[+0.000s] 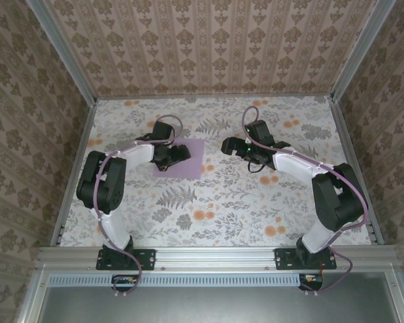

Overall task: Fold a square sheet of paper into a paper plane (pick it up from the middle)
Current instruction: Move the square sheet of paper to the center of the table.

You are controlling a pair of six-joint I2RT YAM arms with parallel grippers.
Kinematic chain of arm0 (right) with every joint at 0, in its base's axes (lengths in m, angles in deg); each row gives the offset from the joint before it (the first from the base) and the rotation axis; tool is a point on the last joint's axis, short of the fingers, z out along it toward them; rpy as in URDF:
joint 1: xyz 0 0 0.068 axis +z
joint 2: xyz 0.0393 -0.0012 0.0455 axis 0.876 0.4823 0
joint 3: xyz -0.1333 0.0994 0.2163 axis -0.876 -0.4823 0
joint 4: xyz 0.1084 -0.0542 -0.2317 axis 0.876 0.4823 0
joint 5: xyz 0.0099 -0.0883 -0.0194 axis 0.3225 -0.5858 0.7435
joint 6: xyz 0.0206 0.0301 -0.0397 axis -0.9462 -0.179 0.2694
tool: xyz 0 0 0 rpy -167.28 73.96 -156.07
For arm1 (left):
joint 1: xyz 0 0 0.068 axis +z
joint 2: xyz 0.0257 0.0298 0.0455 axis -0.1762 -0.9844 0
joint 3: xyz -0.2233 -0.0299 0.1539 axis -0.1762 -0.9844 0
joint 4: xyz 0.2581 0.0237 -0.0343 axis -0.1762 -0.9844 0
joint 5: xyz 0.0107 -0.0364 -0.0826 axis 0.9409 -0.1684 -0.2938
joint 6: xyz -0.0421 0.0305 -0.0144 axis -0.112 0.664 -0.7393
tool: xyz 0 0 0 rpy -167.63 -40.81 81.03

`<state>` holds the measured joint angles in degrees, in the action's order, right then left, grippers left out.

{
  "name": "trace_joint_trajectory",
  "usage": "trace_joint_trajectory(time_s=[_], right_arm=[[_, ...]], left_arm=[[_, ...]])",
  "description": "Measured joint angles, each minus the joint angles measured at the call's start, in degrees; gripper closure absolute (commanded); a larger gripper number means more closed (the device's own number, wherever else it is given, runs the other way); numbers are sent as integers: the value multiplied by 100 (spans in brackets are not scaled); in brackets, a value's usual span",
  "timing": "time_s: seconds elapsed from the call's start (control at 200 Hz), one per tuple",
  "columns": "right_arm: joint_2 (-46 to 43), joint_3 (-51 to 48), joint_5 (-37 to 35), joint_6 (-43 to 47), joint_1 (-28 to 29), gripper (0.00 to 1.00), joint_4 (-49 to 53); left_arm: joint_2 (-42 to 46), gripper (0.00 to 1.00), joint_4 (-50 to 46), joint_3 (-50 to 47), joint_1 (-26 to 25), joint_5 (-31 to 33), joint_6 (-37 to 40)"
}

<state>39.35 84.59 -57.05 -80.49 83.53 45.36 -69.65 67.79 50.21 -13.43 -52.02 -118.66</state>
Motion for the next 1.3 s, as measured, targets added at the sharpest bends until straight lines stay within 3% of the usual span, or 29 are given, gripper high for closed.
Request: trace_joint_trajectory(time_s=[0.115,0.225,0.345,0.45,0.585,0.82,1.04,1.3], right_arm=[[0,7,-184,-81,26,5,166],[13,74,-328,-175,129,18,374],[210,431,-407,-181,518,38,544],[658,951,-415,-275,988,45,566],[1519,1797,-358,-356,1547,47,706],[2848,3224,-232,-428,2188,47,1056],[3434,3788,-138,-437,2288,47,1473],[3283,3541,-140,61,2256,45,1779]], left_arm=[[-17,17,282,-13,-426,-555,-352],[20,18,476,-11,-551,-960,-531],[339,21,494,-17,-61,-1106,-595],[837,23,544,-160,651,-1093,-590],[1401,23,433,-511,1427,-920,-514],[1915,17,-13,-984,2033,-634,-240],[2061,10,-125,-1071,2175,-492,-111],[2044,0,-160,-1071,2175,-415,-28]])
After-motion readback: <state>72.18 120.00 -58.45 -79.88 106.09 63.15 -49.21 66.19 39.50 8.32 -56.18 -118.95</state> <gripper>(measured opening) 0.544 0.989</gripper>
